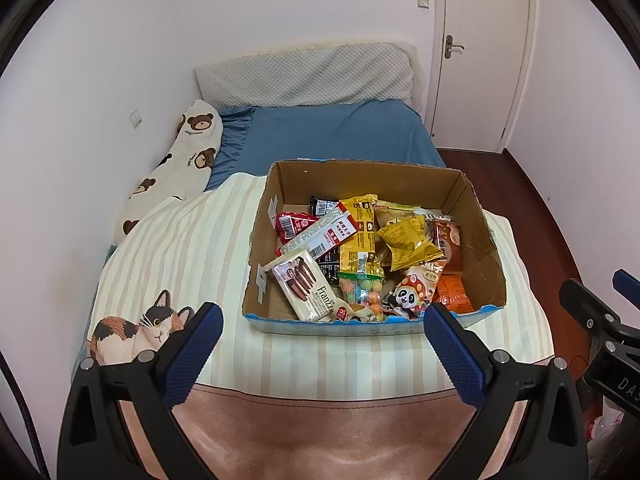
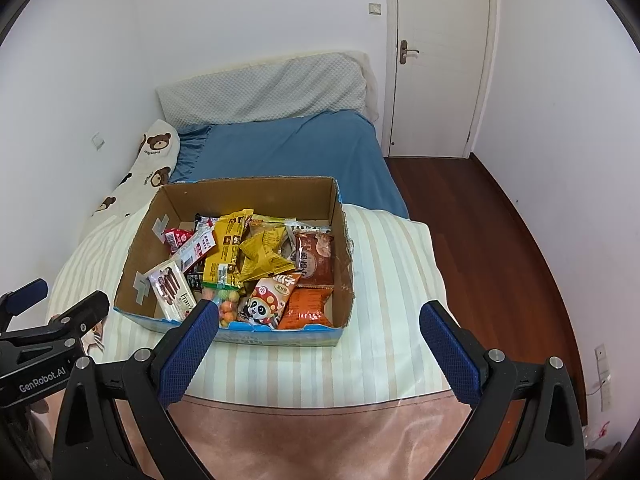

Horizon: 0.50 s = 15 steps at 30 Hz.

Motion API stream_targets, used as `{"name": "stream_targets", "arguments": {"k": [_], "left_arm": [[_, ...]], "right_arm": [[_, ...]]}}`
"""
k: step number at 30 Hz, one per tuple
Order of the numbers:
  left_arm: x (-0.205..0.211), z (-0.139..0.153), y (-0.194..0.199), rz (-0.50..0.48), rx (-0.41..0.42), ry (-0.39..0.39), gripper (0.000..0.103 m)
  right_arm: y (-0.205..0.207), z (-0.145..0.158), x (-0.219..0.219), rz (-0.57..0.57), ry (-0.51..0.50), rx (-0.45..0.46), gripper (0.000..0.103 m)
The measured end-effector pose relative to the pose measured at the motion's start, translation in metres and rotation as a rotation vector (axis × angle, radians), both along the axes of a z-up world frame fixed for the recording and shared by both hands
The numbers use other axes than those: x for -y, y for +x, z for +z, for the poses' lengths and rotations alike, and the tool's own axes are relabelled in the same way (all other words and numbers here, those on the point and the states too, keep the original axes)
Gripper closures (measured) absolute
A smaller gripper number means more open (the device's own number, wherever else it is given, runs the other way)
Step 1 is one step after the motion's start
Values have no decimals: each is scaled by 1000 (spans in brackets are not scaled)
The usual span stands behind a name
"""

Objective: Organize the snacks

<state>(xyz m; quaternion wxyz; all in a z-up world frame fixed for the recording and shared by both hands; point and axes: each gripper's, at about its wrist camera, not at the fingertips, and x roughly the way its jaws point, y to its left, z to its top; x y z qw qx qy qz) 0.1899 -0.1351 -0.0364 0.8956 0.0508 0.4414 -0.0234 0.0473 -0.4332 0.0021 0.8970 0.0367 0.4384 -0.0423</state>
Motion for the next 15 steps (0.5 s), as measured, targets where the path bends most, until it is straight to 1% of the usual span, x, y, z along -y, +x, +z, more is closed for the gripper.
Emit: {"name": "stream_targets", "arguments": {"k": [15], "left_arm": [[0,2,-5,3,4,-1,0]], "right_arm": [[-3,1,-1,-1,6,4,1]]}}
